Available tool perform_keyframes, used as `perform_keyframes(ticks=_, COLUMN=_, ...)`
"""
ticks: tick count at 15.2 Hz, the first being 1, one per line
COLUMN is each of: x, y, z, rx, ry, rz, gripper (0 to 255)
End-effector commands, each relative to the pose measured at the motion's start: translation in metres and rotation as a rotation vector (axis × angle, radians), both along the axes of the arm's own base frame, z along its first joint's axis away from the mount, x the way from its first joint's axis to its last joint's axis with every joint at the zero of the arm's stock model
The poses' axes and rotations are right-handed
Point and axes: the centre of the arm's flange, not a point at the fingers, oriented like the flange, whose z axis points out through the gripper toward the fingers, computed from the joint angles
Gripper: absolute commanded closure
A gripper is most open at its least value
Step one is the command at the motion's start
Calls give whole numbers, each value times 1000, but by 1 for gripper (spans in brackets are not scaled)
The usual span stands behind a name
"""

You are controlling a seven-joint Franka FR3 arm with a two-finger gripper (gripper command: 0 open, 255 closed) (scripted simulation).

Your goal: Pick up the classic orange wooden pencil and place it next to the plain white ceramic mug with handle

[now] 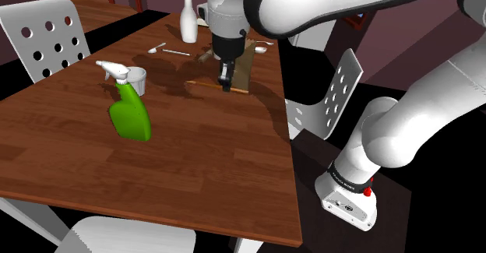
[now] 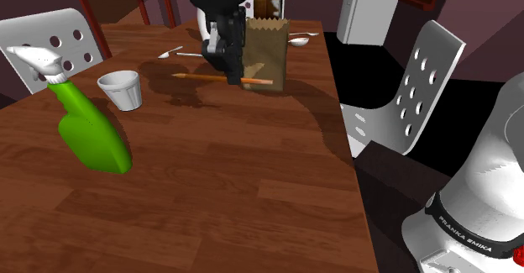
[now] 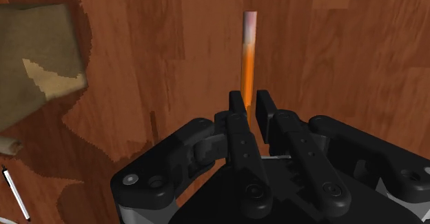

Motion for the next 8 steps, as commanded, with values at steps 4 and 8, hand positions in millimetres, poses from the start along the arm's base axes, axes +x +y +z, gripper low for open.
perform_keyframes(ticks=4, x=49, y=-45, z=3, rx=-1, ry=0, rz=1, gripper=255)
perform_keyframes(ticks=8, x=90, y=-79, z=3, rx=-1, ry=0, rz=1, gripper=255)
